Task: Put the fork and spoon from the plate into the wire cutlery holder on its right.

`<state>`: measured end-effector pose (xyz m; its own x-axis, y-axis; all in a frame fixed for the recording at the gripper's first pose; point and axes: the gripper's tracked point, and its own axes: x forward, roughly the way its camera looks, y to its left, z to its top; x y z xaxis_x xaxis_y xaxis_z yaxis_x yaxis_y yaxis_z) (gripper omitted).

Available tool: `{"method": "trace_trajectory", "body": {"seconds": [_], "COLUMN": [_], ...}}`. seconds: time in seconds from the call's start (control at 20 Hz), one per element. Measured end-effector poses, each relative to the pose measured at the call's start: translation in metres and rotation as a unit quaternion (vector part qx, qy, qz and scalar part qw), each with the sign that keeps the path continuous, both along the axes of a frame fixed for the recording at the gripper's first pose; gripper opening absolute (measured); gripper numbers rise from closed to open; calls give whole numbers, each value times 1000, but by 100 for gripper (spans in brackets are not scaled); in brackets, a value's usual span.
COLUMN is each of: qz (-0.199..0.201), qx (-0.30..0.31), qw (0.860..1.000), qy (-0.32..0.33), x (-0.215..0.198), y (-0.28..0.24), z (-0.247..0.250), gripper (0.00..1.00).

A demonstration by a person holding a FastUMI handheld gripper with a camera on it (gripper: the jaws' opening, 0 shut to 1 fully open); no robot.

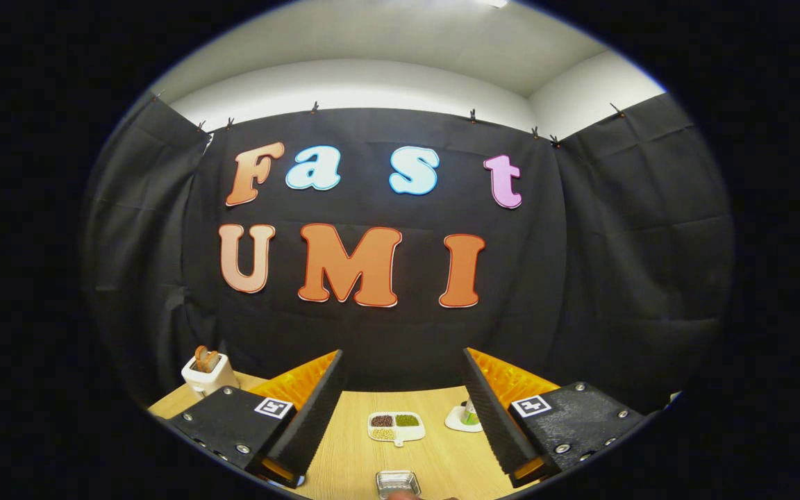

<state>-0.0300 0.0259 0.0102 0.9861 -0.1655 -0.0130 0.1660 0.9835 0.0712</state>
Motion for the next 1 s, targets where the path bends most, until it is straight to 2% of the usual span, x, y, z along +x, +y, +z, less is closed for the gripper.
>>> {"method": "trace_trajectory", "body": {"seconds": [0.4,0.7,1.0], "qz": [53,113,135], "qx": [-31,0,2], "qw": [998,993,990], "qy": [-30,-26,-31], "x": [8,14,16], "y": [6,17,38], "z": [9,-2,0], "gripper": [98,99,99]}}
